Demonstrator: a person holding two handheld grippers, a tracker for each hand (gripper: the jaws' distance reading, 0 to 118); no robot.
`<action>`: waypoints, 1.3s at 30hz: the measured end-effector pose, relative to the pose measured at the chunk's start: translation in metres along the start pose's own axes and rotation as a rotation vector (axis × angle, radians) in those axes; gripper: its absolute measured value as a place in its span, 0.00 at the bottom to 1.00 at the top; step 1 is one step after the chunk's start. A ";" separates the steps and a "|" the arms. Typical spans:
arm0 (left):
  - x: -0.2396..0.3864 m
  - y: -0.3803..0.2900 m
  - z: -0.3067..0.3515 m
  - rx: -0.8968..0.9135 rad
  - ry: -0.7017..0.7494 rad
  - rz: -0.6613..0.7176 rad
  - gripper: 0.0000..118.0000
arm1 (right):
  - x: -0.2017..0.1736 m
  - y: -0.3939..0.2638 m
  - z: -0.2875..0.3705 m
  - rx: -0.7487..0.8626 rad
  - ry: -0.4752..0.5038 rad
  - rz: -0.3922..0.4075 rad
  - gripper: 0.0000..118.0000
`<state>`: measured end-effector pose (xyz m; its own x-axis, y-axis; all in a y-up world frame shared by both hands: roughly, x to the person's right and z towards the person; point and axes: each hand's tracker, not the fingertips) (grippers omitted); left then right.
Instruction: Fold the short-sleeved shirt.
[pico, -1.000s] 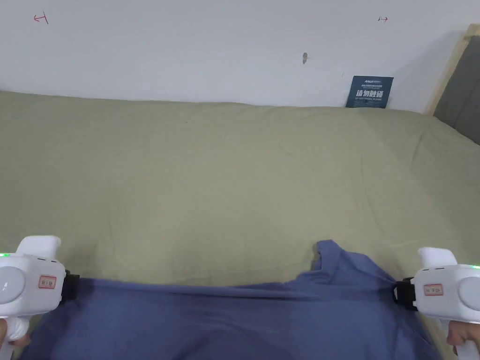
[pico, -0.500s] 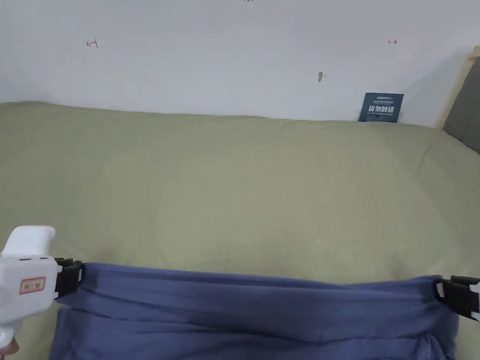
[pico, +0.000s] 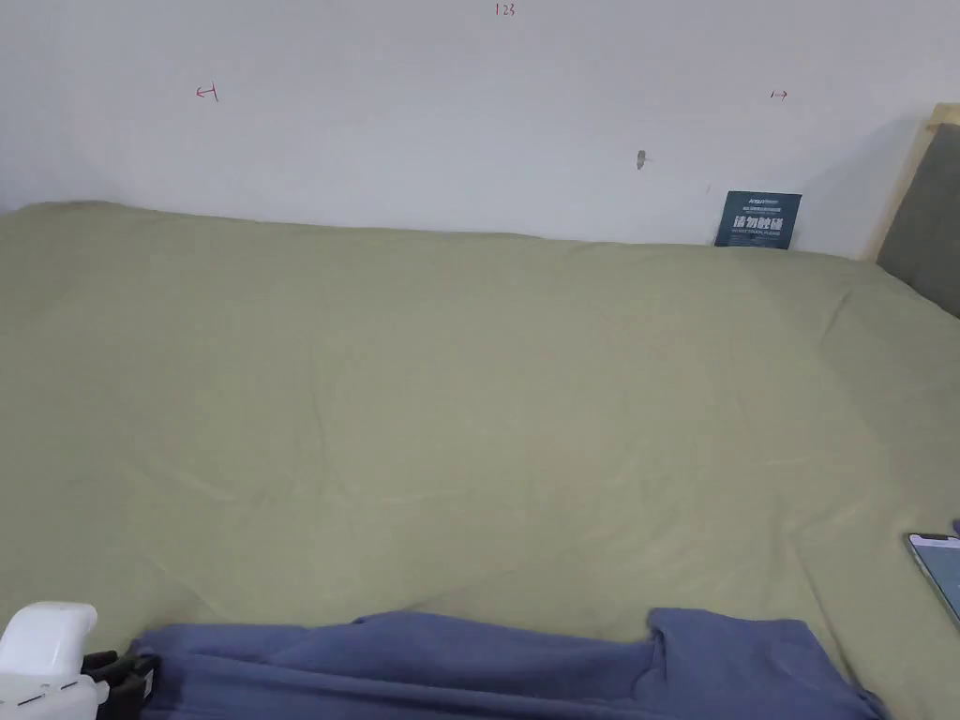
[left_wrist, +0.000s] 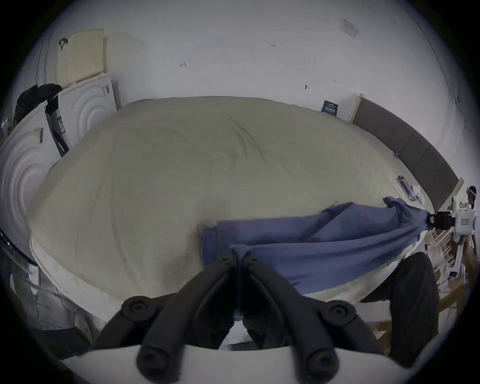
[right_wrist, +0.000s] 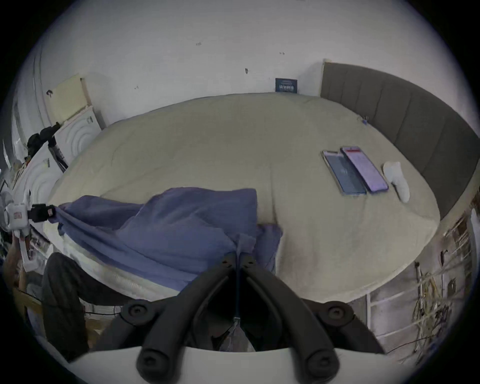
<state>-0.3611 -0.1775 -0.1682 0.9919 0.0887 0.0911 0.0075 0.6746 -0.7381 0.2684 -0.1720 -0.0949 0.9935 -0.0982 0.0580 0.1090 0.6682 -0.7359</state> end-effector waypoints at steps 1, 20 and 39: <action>-0.001 -0.001 0.000 0.005 -0.002 0.006 0.20 | 0.000 0.000 0.000 0.006 -0.003 -0.006 0.01; 0.029 0.042 0.084 0.198 0.049 0.138 0.00 | -0.092 0.031 0.077 0.408 -0.132 0.018 0.00; -0.096 0.050 -0.050 -0.350 -0.533 0.482 1.00 | -0.136 0.028 0.102 0.448 -0.145 0.078 0.00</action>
<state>-0.4493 -0.1887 -0.2473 0.7027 0.7098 -0.0492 -0.2795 0.2118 -0.9365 0.1398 -0.0645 -0.0544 0.9903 0.0471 0.1309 0.0063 0.9247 -0.3807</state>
